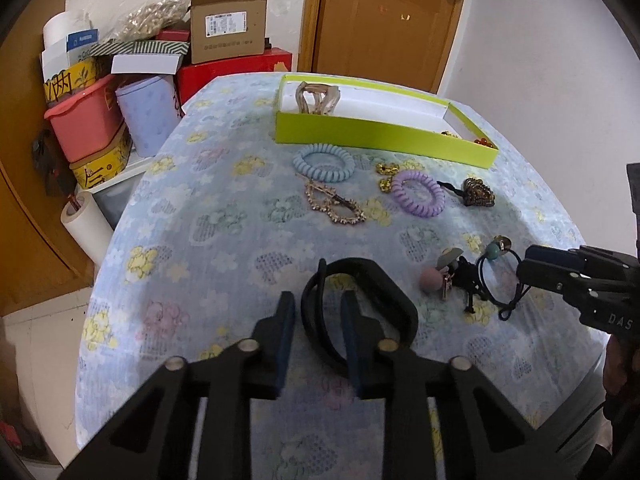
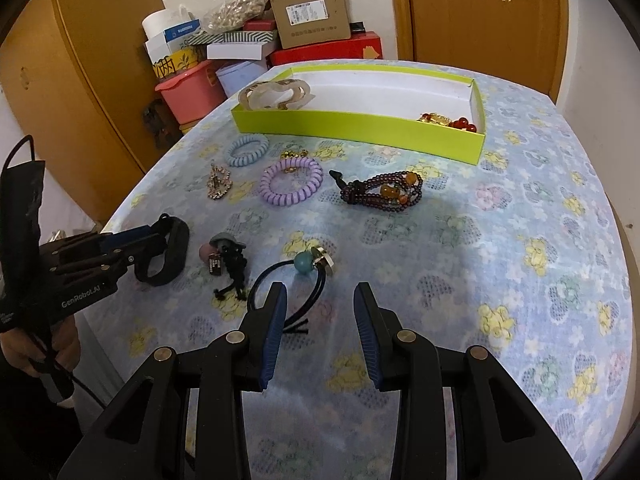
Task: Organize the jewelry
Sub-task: 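Grasp the black band with the left tool while the right tool grasps the black hair tie, then carry the black band and hair tie into the tray and open both tools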
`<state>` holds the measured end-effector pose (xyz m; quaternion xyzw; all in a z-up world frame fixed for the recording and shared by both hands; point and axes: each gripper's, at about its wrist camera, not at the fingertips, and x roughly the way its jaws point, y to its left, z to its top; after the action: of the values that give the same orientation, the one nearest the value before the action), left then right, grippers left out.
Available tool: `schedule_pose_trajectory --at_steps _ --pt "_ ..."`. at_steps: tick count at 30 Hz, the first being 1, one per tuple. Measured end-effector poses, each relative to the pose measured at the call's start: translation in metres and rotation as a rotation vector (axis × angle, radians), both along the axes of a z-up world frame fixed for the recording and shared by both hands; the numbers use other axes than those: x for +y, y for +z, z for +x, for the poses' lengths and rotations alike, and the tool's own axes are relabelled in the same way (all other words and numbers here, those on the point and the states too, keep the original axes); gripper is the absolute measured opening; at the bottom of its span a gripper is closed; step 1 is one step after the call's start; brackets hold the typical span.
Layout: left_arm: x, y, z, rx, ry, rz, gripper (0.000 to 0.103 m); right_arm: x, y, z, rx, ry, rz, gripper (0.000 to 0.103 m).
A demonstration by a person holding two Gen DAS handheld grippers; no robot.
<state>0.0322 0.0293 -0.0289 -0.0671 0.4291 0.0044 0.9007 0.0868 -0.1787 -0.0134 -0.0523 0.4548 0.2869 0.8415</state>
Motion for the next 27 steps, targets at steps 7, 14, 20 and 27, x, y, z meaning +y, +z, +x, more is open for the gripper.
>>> schedule_pose_trajectory --at_steps 7,14,20,27 --pt "0.0 -0.001 0.003 -0.005 -0.005 0.012 0.013 0.007 -0.007 0.008 0.012 -0.002 -0.021 0.036" --pt "0.0 0.0 0.004 -0.009 -0.006 0.01 0.012 0.015 -0.007 0.003 -0.017 0.029 -0.057 0.029" --pt "-0.004 0.005 0.002 -0.014 -0.004 0.019 0.012 0.019 -0.006 -0.004 -0.04 0.051 -0.081 0.003" --pt "-0.008 0.02 -0.007 -0.046 -0.007 0.006 0.012 0.007 0.012 -0.01 -0.077 0.03 -0.039 0.001"
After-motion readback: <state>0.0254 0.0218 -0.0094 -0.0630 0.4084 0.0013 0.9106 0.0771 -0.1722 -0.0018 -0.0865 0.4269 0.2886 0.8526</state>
